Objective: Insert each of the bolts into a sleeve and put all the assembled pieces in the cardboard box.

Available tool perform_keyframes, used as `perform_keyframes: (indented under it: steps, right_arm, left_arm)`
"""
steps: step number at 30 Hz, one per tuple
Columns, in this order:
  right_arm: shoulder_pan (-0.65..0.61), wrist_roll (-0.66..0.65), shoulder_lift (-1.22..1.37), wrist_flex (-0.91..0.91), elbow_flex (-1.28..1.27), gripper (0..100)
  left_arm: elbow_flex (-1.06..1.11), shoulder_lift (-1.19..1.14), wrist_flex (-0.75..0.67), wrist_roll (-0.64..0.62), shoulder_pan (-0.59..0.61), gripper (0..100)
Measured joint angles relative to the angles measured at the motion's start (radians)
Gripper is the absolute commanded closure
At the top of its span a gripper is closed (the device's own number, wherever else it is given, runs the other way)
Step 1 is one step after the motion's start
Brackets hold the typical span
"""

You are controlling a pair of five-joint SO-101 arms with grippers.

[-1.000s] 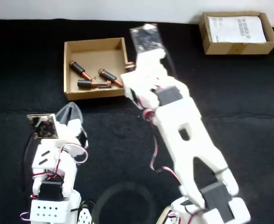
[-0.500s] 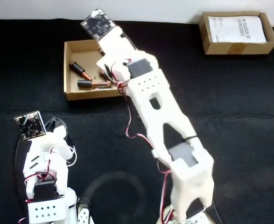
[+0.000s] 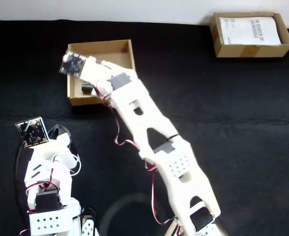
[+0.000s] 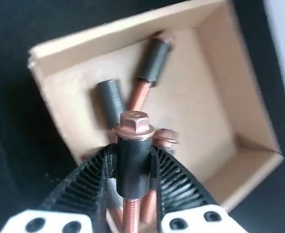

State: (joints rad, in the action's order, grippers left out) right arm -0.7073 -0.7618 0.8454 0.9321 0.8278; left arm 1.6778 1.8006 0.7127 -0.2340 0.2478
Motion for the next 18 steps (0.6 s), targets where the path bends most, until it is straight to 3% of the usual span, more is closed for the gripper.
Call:
perform_keyframes:
  steps: [4, 13, 18]
  right_arm:
    - [0.000, -0.006, 0.008, 0.126, 0.094, 77.7]
    - [0.020, 0.077, 0.005, 0.298, 0.342, 78.3]
    - [0.038, 0.238, 0.006, 0.456, 0.577, 78.3]
  left_arm:
    - [0.000, 0.000, 0.000, 0.000, 0.000, 99]
    - [0.000, 0.000, 0.000, 0.000, 0.000, 99]
    - [0.000, 0.000, 0.000, 0.000, 0.000, 99]
